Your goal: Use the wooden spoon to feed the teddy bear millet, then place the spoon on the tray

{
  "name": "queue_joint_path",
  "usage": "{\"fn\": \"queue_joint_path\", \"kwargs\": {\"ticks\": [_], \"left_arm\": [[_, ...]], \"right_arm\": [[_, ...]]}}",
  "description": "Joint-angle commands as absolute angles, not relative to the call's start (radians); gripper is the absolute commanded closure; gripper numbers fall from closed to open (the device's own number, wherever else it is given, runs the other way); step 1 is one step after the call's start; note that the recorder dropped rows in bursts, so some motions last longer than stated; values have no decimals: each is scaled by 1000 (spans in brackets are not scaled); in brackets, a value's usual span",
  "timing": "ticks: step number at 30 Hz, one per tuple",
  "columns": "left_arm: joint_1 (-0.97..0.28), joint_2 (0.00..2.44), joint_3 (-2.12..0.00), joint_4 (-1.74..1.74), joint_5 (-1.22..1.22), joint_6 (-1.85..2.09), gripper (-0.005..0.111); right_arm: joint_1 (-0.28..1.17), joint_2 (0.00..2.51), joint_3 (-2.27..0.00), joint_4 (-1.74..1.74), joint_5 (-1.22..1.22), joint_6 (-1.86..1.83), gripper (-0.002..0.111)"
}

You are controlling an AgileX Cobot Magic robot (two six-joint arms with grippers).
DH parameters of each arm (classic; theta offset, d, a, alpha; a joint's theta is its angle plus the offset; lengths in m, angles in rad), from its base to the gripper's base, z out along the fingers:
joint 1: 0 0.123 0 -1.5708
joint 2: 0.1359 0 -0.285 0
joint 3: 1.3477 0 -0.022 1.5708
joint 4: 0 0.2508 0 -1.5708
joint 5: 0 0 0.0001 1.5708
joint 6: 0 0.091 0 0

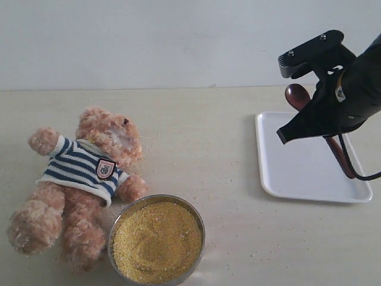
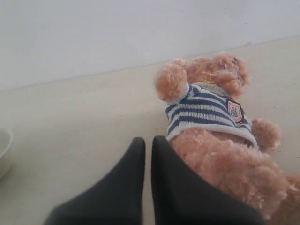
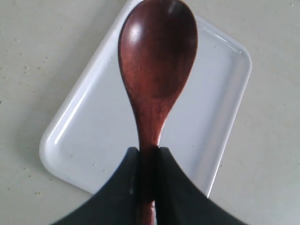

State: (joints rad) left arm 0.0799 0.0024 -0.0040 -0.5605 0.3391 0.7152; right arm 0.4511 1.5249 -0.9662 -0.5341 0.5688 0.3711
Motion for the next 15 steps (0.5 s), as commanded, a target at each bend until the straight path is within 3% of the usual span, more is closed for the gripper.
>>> {"fn": "queue_joint_path", "kwargs": {"ticks": [1,6,11,15], "left_arm": [[84,0,0,-557,326,706,102],[84,0,0,-557,320,706,102],[84,0,0,-557,320,706,102],[84,0,0,-557,320,706,102]], "right_arm": [[448,1546,-965,-544,563,368,108],[422,1548,-965,-540,527,388,108],[268,1548,-999,-425,511,365,108],[228,1548,-1023,-363,529,292,108]]}}
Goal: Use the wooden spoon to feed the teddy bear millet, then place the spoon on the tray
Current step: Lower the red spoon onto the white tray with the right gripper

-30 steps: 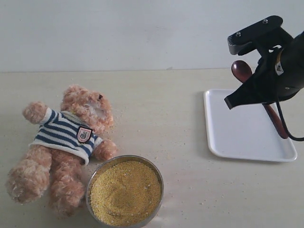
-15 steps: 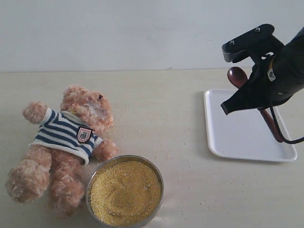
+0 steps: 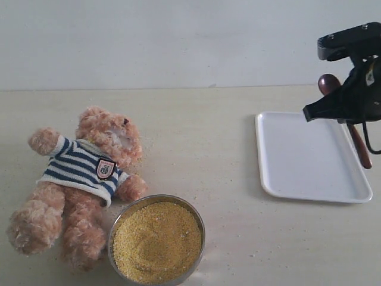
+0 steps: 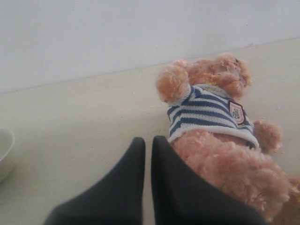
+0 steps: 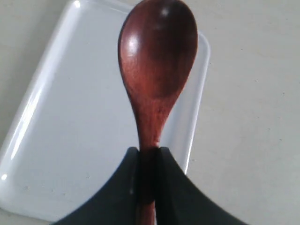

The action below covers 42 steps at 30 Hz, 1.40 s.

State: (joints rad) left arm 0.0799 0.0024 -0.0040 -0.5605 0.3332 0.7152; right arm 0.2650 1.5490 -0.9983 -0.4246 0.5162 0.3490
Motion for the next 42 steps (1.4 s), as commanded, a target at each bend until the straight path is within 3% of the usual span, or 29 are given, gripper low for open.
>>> {"fn": "queue_joint_path", "kwargs": {"ticks": [1,10,20,36,42], "left_arm": [[84,0,0,-557,315,706,102],[84,0,0,-557,315,706,102],[84,0,0,-557,315,706,102],[84,0,0,-557,315,706,102],[84,0,0,-557,315,706,102]], "right_arm": [[228,1551,-1025,-361,527,282,108],[228,1800,-1229,-300,670,175,108],[228,1980,-1270,-307,584,133,108],[228,2036,-1270,-319,541,139,108],[228,2036,-1270,-319,530,148,99]]}}
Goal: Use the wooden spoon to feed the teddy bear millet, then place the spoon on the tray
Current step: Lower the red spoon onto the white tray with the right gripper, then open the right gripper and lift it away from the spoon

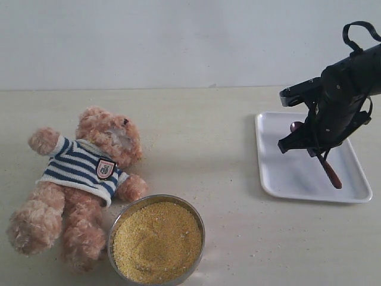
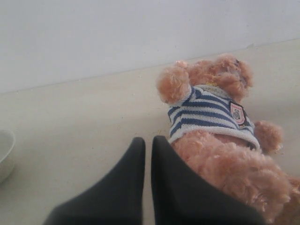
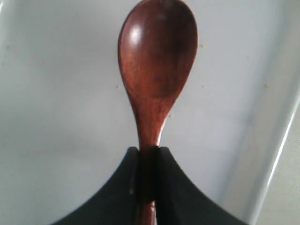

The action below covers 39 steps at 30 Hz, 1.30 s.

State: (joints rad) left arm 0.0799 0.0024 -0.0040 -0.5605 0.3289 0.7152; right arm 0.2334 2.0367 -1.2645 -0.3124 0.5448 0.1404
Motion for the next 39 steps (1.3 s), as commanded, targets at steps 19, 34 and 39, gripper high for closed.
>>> {"fn": "queue_joint_path", "kwargs": {"ticks": [19,34,39], "left_arm": [[84,0,0,-557,315,706,102],[84,0,0,-557,315,706,102],[84,0,0,-557,315,706,102]], "right_arm": [[228,2013,-1268,-315,596,164,89],[230,1297,-828,-324,-59,511,108],[230,976,-597,-322,-180,462,108]]}}
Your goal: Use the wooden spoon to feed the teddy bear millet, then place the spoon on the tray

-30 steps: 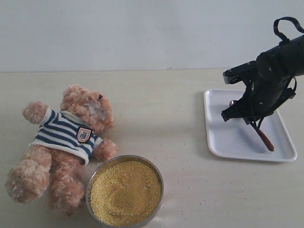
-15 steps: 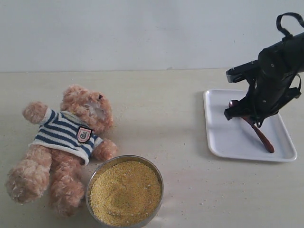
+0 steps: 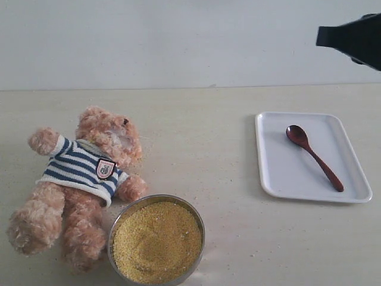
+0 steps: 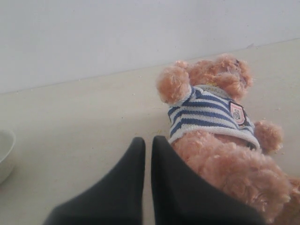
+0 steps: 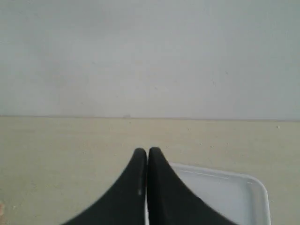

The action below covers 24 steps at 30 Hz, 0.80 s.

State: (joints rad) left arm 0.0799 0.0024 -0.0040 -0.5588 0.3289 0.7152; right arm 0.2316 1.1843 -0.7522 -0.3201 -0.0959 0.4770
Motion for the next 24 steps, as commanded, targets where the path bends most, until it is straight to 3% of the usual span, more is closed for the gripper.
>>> {"fn": "queue_joint_path", "kwargs": {"ticks": [1,8,14,20,24], "left_arm": [[84,0,0,-557,315,706,102],[84,0,0,-557,315,706,102],[84,0,0,-557,315,706,102],[84,0,0,-557,315,706,102],[84,0,0,-557,313,706,102]], "right_arm": [[230,920,-569,-322,-172,462,108],[230,413,-441,-322,-10,445,108],[230,88,-439,-322,292,275,108],[230,0,-449,-270,521,273,108],[230,0,-449,-266,493,237,108]]}}
